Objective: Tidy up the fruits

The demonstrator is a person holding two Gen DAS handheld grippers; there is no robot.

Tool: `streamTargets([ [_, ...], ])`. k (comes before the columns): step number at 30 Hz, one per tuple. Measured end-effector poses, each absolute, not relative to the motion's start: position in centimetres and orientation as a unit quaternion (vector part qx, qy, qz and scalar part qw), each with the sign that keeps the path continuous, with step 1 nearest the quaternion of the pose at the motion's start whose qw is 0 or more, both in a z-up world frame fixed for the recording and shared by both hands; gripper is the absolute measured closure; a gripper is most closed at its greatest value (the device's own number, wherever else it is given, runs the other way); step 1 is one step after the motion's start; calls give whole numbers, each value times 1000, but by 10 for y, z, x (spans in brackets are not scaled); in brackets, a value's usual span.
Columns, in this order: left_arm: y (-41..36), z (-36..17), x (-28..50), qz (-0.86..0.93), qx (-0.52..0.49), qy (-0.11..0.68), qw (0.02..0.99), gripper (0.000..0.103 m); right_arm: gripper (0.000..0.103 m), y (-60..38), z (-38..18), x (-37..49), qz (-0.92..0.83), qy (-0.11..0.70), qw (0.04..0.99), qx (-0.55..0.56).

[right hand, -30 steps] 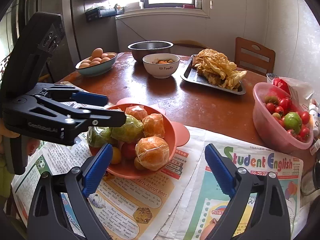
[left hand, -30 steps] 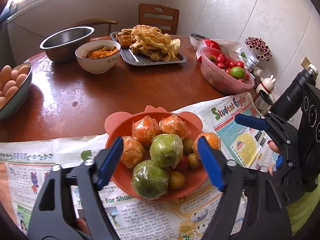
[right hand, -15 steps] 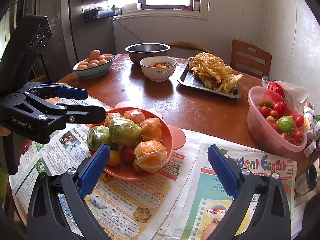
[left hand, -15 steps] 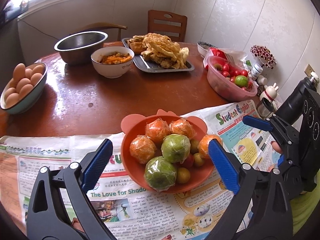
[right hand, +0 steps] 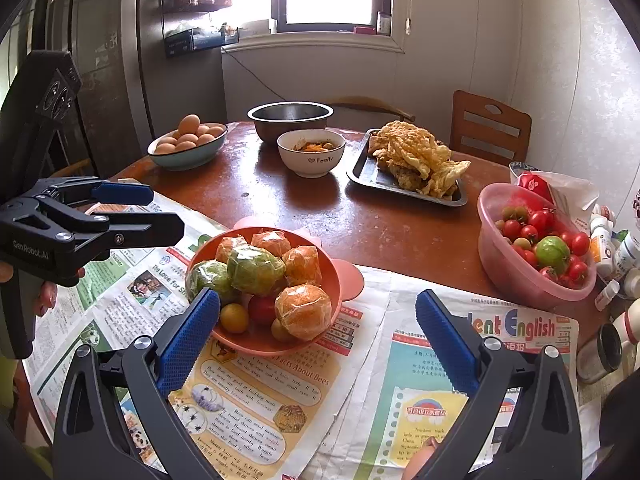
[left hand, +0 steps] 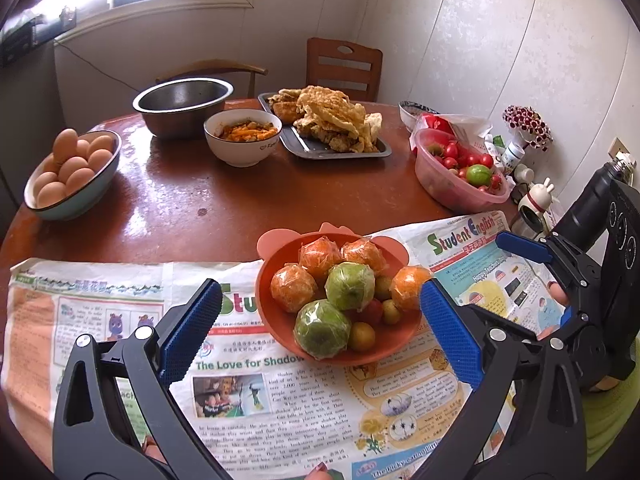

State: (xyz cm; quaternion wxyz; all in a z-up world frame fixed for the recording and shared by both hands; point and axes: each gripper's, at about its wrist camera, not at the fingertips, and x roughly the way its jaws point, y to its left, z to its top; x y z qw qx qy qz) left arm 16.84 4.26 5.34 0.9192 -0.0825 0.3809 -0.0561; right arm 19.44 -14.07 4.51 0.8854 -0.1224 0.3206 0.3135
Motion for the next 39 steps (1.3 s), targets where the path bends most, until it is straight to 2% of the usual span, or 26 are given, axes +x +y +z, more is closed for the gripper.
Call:
streamTargets([
  [18,31,53,103,-20,-100,357,929,10,5,-160,73,146,308,280,903,-111],
  [39,12,12,45,-1,-98,359,928,10,5,-176,33,91,283,300,904,-116],
])
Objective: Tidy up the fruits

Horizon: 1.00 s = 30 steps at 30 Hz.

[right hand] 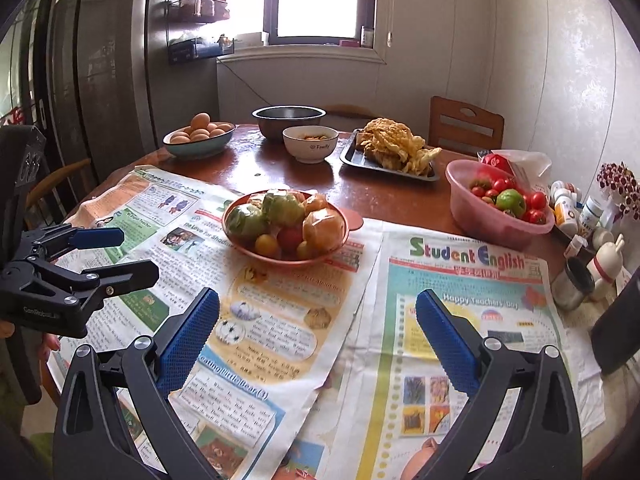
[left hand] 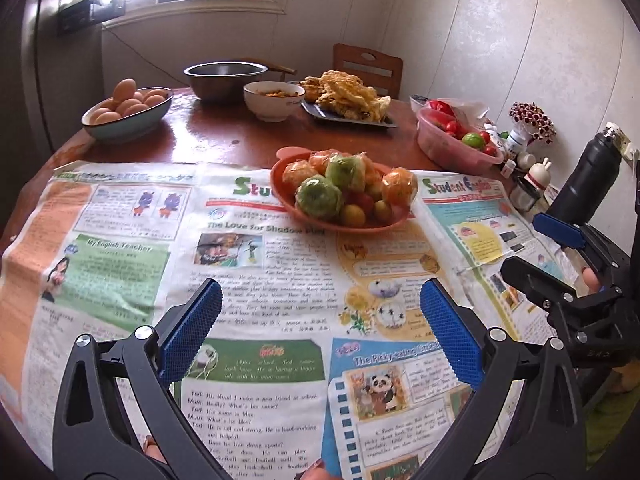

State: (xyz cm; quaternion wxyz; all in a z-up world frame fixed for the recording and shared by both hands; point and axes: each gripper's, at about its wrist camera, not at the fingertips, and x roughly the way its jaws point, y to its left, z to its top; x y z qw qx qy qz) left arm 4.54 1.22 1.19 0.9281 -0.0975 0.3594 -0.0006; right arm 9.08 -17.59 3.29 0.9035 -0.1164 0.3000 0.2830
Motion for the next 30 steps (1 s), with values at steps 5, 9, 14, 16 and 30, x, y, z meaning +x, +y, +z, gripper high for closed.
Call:
streamTargets([
  [5,8,7,36,8,-91,361,928,10,5,-179,26,84,280,305,904,-109],
  [9,3,4,30,6,-93,359,929,10,5,-182,20,80,281,310,903,-100],
  [14,1,-2,26,14,-93,362,927,10,5,-186,10,78,276,317,902,-95],
  [16,1,-3,25,15,-94,365,926,10,5,-188,7,78,275,320,902,-93],
  [30,-2,-10,24,18,-97,374,922,10,4,-191,2,78,275,327,900,-86],
])
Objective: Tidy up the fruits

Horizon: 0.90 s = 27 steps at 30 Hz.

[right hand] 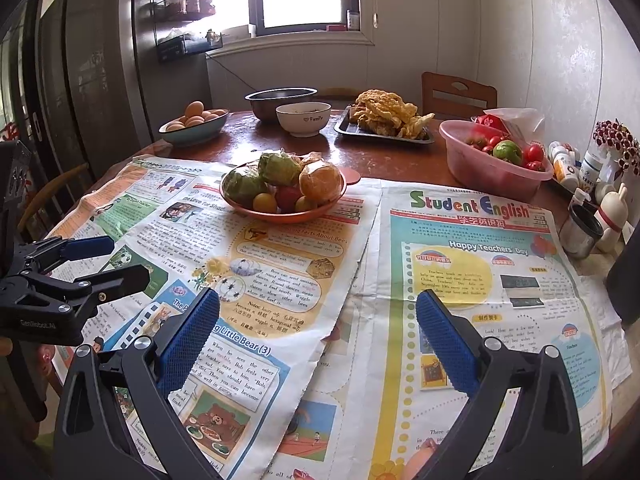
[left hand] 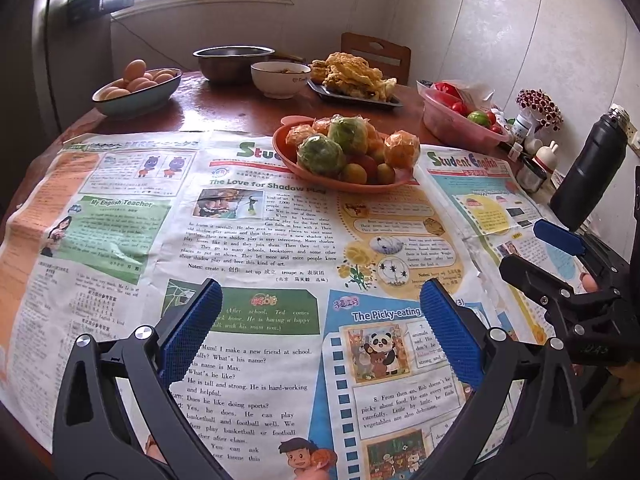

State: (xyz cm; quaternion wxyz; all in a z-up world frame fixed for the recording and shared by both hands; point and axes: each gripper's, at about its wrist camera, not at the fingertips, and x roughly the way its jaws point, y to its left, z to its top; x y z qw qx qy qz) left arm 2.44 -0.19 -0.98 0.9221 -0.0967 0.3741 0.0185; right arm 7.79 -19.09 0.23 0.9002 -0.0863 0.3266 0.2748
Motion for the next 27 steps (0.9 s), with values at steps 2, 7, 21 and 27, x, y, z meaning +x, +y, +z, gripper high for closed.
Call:
streamTargets([
  [2,-3,-11,25,18,-96,376,922,10,4,-191,2,78,274,327,900,-86],
  [7,-4,-12,26,16,-96,379,920,10,4,-191,2,79,273,328,900,-85],
  [21,0,-9,25,20,-99,377,921,10,4,-191,1,79,271,330,900,-85],
  [27,-1,-9,24,22,-98,377,921,10,4,-191,1,79,270,330,901,-84],
])
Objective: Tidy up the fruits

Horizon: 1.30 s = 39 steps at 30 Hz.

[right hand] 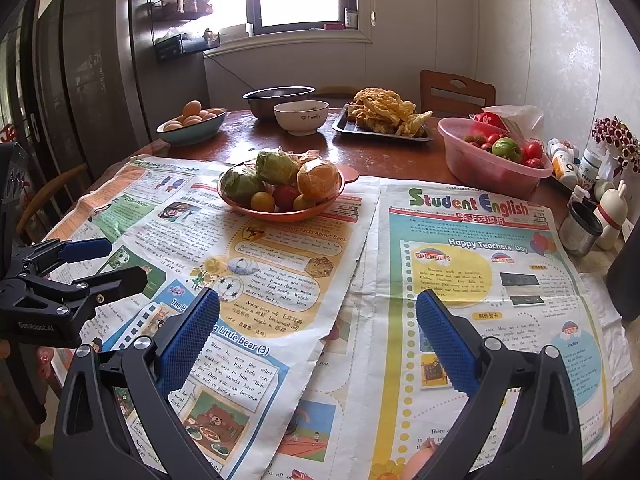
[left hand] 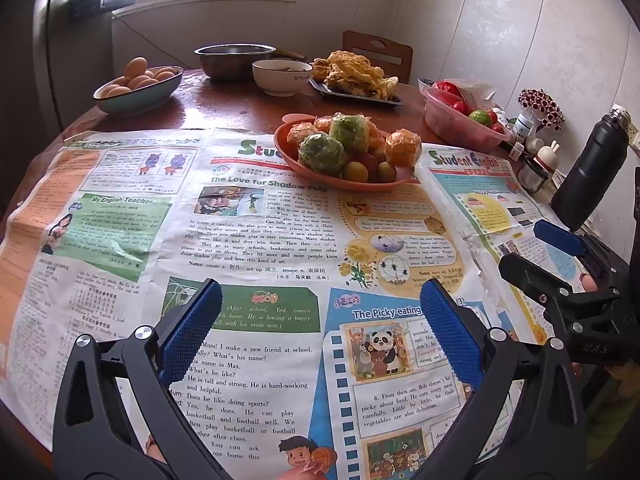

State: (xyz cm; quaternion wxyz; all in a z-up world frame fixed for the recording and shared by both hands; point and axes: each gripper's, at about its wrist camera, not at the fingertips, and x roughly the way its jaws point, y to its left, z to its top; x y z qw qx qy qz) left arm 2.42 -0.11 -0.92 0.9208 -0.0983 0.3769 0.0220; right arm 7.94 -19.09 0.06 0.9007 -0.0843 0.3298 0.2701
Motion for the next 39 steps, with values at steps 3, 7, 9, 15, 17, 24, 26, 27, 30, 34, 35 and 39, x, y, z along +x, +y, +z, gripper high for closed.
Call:
streamTargets([
  [3,-1,-9,24,22,-99,377,920,10,4,-191,1,79,270,330,901,-85],
  [7,-1,-9,23,21,-99,378,920,10,4,-191,1,79,269,329,901,-85],
  [9,-1,-9,24,22,-98,377,921,10,4,-192,1,79,269,330,901,-85],
  [15,-1,-10,25,21,-98,378,920,10,4,-192,2,79,270,330,900,-86],
  [17,-1,-10,25,21,-97,379,920,10,4,-192,1,80,270,330,901,-86],
  [24,-2,-12,25,20,-96,382,919,10,4,-193,1,81,267,331,901,-85],
  [26,-2,-12,25,20,-96,382,919,10,4,-193,1,82,267,331,901,-85],
  [27,-2,-12,25,21,-95,382,919,10,4,-193,1,81,267,330,901,-85],
  [30,-2,-12,25,20,-96,384,918,10,4,-193,1,81,267,331,901,-85],
  [34,-1,-12,25,20,-97,384,918,10,4,-193,1,82,268,331,901,-85],
  [35,-1,-12,25,20,-97,384,918,10,4,-193,1,82,267,331,901,-85],
  [39,-1,-12,25,20,-98,385,918,10,4,-193,1,81,267,331,901,-85],
])
